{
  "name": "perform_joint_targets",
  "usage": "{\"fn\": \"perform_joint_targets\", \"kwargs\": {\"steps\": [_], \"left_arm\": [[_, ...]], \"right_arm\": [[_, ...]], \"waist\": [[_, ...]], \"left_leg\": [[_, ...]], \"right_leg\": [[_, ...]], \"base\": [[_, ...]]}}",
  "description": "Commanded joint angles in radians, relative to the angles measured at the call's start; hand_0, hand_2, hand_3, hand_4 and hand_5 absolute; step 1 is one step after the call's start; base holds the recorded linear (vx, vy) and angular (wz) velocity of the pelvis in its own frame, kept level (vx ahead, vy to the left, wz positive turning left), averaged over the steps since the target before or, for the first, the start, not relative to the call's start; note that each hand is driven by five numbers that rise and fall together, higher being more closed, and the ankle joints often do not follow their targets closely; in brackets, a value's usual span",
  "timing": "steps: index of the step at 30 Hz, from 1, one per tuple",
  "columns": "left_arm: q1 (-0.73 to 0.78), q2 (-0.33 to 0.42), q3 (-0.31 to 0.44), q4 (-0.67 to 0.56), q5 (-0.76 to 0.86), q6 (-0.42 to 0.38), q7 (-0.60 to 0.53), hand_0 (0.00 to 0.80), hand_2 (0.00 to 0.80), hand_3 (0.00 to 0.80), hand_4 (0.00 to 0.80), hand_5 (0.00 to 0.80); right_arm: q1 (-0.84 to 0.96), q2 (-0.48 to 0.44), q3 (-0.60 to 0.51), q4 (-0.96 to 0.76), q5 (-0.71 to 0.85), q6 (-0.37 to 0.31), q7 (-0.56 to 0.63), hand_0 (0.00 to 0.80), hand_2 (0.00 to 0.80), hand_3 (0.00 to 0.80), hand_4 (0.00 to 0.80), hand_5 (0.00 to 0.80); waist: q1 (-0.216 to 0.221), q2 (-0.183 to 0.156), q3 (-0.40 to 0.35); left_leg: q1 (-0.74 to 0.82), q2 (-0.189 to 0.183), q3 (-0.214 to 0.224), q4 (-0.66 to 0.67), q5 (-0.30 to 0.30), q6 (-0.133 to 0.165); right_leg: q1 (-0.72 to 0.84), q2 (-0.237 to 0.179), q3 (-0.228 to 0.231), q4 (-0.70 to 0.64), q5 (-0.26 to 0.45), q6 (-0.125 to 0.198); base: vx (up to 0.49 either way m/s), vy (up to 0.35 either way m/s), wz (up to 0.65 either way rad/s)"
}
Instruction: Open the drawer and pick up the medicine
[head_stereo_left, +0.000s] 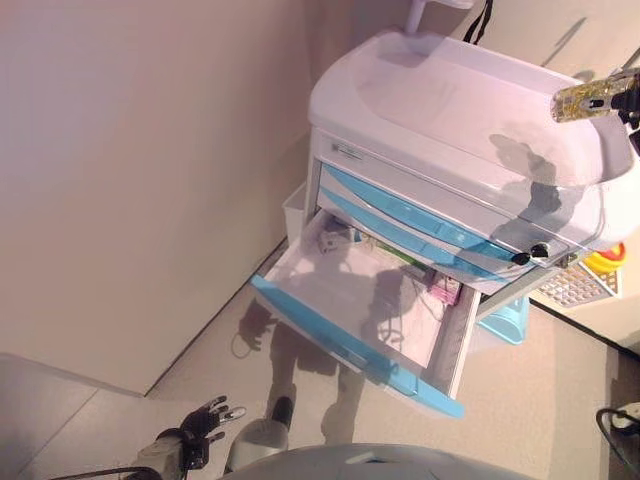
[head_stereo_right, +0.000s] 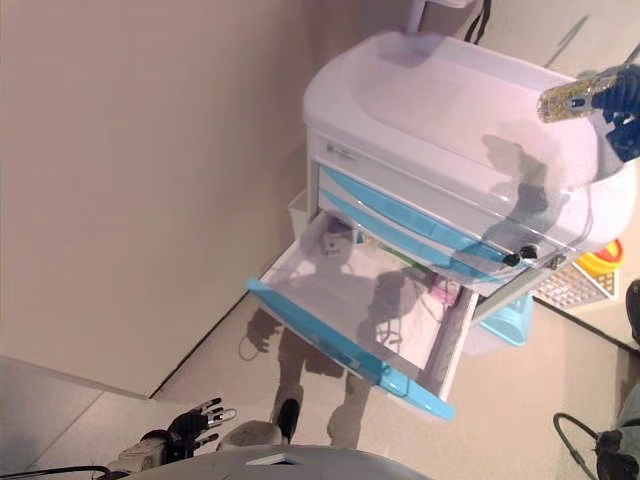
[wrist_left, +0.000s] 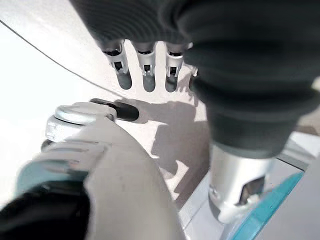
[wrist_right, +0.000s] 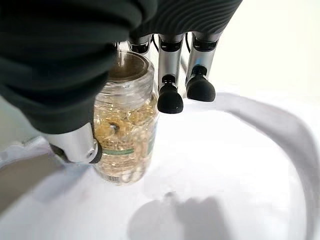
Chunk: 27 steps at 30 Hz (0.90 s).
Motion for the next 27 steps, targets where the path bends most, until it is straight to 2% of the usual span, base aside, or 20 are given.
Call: {"fn": "perform_joint_targets", "kwargs": {"steps": [1, 4, 6, 11, 19, 27], "left_arm": [[0.009, 0.042, -0.047, 0.019, -0.023, -0.001, -0.003, 0.000, 0.000, 0.000, 0.000, 0.000], [0.013, 0.044, -0.049, 0.014, -0.025, -0.011, -0.008, 0.000, 0.000, 0.000, 0.000, 0.000], [0.017, 0.047, -0.059, 0.003, -0.028, -0.012, -0.007, 0.000, 0.000, 0.000, 0.000, 0.000], [0.022, 0.052, -0.062, -0.006, -0.026, -0.012, -0.009, 0.000, 0.000, 0.000, 0.000, 0.000], [0.024, 0.043, -0.057, -0.005, -0.017, -0.016, -0.003, 0.000, 0.000, 0.000, 0.000, 0.000], [0.019, 0.038, -0.052, 0.004, -0.008, -0.018, -0.005, 0.000, 0.000, 0.000, 0.000, 0.000]], "right_arm": [[-0.177, -0.030, 0.106, 0.002, -0.106, -0.031, 0.033, 0.800, 0.800, 0.800, 0.800, 0.800], [-0.256, -0.014, 0.206, 0.054, -0.237, -0.099, 0.074, 0.800, 0.800, 0.800, 0.800, 0.800], [-0.308, -0.006, 0.287, 0.077, -0.278, -0.112, 0.120, 0.800, 0.800, 0.800, 0.800, 0.800], [-0.372, 0.013, 0.377, 0.087, -0.363, -0.144, 0.196, 0.800, 0.800, 0.800, 0.800, 0.800], [-0.353, 0.039, 0.380, 0.098, -0.402, -0.136, 0.270, 0.800, 0.800, 0.800, 0.800, 0.800], [-0.285, 0.054, 0.343, 0.086, -0.419, -0.169, 0.320, 0.800, 0.800, 0.800, 0.800, 0.800]], "waist": [[0.047, -0.035, -0.042], [0.061, -0.040, -0.040], [0.073, -0.045, -0.037], [0.083, -0.052, -0.036], [0.092, -0.059, -0.036], [0.090, -0.054, -0.033]], "left_leg": [[0.045, 0.008, 0.001, 0.000, -0.123, -0.032], [0.039, 0.006, -0.009, 0.000, -0.119, -0.034], [0.037, 0.005, -0.018, 0.000, -0.117, -0.037], [0.032, 0.005, -0.028, 0.000, -0.112, -0.040], [0.025, 0.006, -0.033, 0.000, -0.107, -0.045], [0.021, 0.009, -0.027, 0.000, -0.106, -0.049]], "right_leg": [[-0.072, -0.025, 0.003, 0.026, 0.111, 0.043], [-0.070, -0.024, -0.004, 0.021, 0.110, 0.041], [-0.068, -0.024, -0.009, 0.022, 0.107, 0.039], [-0.069, -0.024, -0.018, 0.024, 0.105, 0.036], [-0.067, -0.021, -0.022, 0.017, 0.101, 0.030], [-0.071, -0.024, -0.025, 0.016, 0.100, 0.029]], "base": [[0.001, 0.011, 0.08], [-0.003, 0.007, 0.11], [-0.001, -0.002, 0.20], [-0.001, 0.001, 0.11], [0.000, 0.001, 0.01], [-0.001, 0.000, 0.00]]}}
